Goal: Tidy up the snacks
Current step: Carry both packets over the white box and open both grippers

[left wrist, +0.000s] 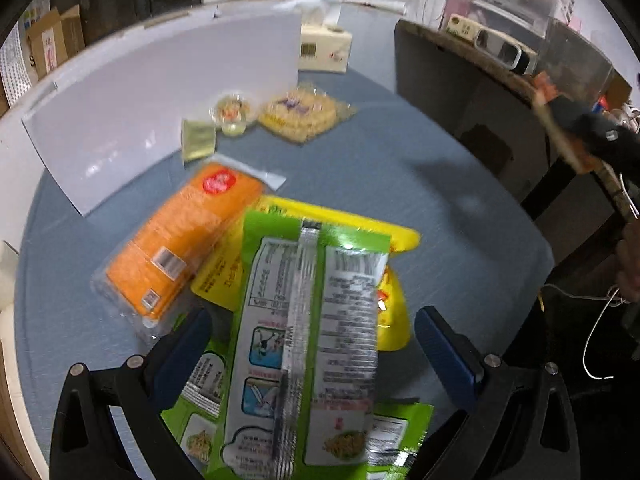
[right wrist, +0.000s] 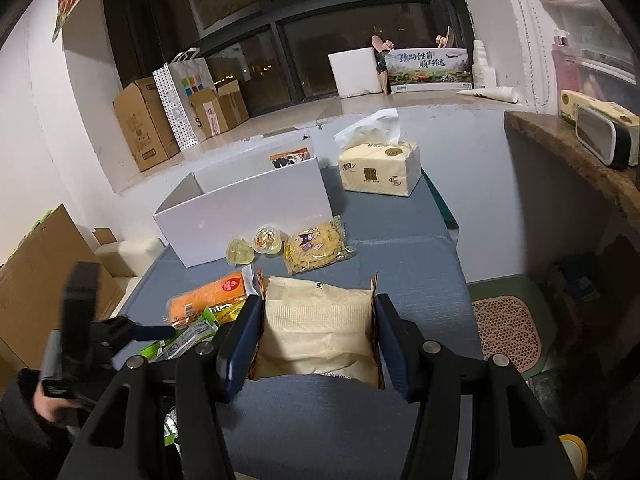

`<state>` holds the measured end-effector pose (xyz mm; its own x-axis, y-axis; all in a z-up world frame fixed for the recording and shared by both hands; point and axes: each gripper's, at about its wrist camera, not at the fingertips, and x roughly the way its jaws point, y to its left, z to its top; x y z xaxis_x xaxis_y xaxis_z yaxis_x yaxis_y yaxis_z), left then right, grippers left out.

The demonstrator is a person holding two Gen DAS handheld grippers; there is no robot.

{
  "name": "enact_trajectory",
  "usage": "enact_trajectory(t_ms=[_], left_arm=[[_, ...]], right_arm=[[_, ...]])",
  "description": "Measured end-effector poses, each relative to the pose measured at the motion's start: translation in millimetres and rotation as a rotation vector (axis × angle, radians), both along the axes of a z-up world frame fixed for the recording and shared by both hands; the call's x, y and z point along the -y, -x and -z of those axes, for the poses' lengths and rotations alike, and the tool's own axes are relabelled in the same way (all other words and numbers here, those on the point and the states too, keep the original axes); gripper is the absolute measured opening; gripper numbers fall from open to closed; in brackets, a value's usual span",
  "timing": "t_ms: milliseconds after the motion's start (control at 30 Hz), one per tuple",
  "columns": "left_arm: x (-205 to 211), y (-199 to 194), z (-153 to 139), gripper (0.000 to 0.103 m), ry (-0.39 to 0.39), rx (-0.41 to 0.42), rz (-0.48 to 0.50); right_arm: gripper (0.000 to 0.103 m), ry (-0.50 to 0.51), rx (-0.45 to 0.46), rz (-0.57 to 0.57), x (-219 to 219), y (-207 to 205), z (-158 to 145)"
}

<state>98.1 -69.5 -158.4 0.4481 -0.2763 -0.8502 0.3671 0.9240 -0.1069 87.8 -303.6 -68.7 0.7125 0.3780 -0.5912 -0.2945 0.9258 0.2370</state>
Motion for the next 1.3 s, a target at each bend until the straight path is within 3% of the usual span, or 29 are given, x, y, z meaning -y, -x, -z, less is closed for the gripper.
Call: enact_trajectory(t_ms=[33,67,100,200,400,733,1000,1200,1300], left_arm=[[0.1,-0.5,2.8,0.094,0.003,-0.005,0.012],[0.9,-1.0,4.7,0.078,0.018,-0.016,0.035],[1.5,-2.0,5.8,0.071,0.024,-0.028,0.040],[0.8,-1.8,0.7,0.067,0.019,-0.001,0.029],[-17.2,5.6,-36.6,0.066,0.061,0.146,-0.027],[-76.8,28.8,-105.2,0.066,0.156,0.403,-0.255],[-113.1,5.9,-128.3,0.066,0.202,0.466,-0.326],[-132.6,-56.6,-144.9,0.066,0.275,0.433,-0.362],[-138.4,-95.3,-153.0,0.066,0.260,0.441,-0.386]], right_arm=[[0.061,-0.002,0.007,0.000,0.5,1.5,-0.8],[0.061,-0.002,0.009,-0.003,0.5,2.2,-0.6],[0.061,0.000,0.010,-0.003,1.1,2.7,0.0],[0.061,-0.005,0.002,-0.001,1.2,2.8,3.2],[0.061,-0.019,-0.004,0.000,1.9,1.1,6.9],[0.061,-0.032,-0.016,-0.052,-18.2,-9.5,11.4],[0.061,-0.065,0.015,-0.148,-64.3,-53.6,-5.9],[0.061,-0.052,0.077,-0.181,-101.3,-118.7,-32.0],[0.061,-0.043,0.064,-0.189,-120.5,-163.7,-42.9]])
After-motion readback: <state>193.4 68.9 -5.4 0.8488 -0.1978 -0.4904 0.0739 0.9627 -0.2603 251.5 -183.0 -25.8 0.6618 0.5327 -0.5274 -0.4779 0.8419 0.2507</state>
